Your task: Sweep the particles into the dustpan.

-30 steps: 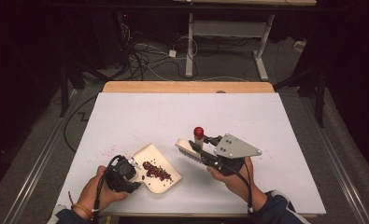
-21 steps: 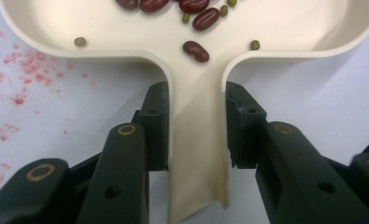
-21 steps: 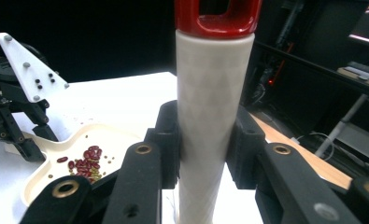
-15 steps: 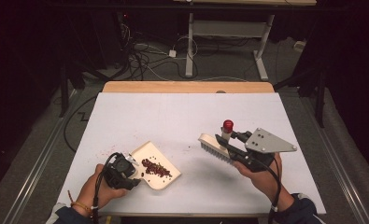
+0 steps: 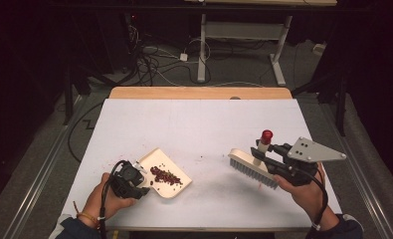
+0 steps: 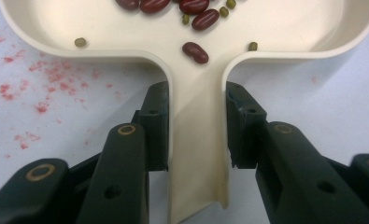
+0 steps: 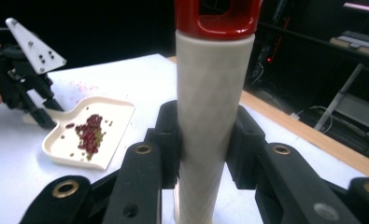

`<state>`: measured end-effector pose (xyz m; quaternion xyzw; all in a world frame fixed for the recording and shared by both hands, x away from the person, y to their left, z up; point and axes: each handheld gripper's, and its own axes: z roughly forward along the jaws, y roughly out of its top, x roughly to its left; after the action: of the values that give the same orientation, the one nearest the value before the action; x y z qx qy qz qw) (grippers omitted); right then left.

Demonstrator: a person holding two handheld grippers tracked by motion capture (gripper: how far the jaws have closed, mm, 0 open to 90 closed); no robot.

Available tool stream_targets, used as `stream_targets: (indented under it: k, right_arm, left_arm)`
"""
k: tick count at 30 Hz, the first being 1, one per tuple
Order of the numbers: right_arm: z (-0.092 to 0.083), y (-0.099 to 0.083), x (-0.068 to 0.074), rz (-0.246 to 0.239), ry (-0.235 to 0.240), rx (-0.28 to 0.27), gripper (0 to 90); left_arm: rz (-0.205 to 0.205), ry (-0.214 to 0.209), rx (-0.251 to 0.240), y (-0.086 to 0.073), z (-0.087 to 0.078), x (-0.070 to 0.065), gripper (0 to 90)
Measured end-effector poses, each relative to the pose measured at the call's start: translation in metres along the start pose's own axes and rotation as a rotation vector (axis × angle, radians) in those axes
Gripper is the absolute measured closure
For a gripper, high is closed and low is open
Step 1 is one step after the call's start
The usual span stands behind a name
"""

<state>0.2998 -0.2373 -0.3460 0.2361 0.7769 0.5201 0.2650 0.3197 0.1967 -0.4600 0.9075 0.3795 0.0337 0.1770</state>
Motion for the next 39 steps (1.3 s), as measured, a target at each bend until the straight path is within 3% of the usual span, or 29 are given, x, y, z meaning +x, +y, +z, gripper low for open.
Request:
stream_targets:
  k: [5,11,17,21,26,35,39]
  right_arm:
    - [-0.009,-0.005,-0.008,0.019,0.016,0.013,69.9]
    - [0.0,-0.004,-0.004,0.021,-0.02,0.008,69.9]
    - [0.037,0.0,0.006,0.04,-0.095,-0.015,70.0]
    - [0.071,0.002,0.019,0.033,-0.113,-0.02,70.0]
    - [0.105,0.0,0.035,0.007,-0.117,0.022,70.0]
    - [0.123,0.007,0.068,-0.063,-0.034,0.042,69.9]
    - [0.125,0.009,0.069,-0.069,-0.047,0.043,70.0]
  left_arm:
    - [0.0,0.002,-0.002,0.0,0.0,0.0,63.8]
    - [0.001,0.009,0.006,0.001,0.001,-0.001,63.8]
    - [0.009,0.024,0.015,0.006,0.003,-0.003,63.9]
    - [0.009,0.028,0.017,0.008,0.003,-0.005,63.8]
    - [0.014,0.028,0.021,0.012,0.005,-0.006,63.9]
    - [0.023,0.041,0.032,0.016,0.006,-0.008,63.9]
    - [0.027,0.054,0.047,0.018,0.006,-0.01,63.9]
